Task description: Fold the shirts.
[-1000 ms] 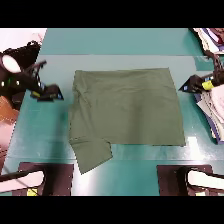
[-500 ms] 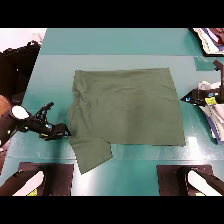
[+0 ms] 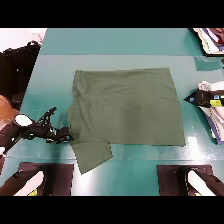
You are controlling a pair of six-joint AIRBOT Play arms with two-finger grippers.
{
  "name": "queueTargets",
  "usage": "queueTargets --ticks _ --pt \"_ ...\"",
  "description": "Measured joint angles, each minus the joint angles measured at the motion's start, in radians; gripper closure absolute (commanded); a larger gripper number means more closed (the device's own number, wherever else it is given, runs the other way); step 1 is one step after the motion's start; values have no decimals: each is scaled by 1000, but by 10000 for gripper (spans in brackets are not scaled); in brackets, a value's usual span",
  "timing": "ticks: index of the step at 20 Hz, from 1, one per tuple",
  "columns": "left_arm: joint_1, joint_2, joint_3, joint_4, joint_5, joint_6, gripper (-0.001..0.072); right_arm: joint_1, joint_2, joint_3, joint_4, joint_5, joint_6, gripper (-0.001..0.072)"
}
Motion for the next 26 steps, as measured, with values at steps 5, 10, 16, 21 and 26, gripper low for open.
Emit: queueTargets --ticks 5,10,16,21,26 --pt "0 1 107 -26 -14 18 674 -2 31 -125 -219 90 32 286" --pt "0 1 174 -32 -41 35 673 -102 52 -338 -299 88 42 251" --pt "0 1 188 -34 -48 41 673 -338 56 -525 -183 53 6 275" --pt "0 1 190 -35 -46 43 673 -375 25 -572 -117 24 -12 359" --pt "0 1 190 -35 -46 44 674 -296 -67 -547 -103 -20 -13 698"
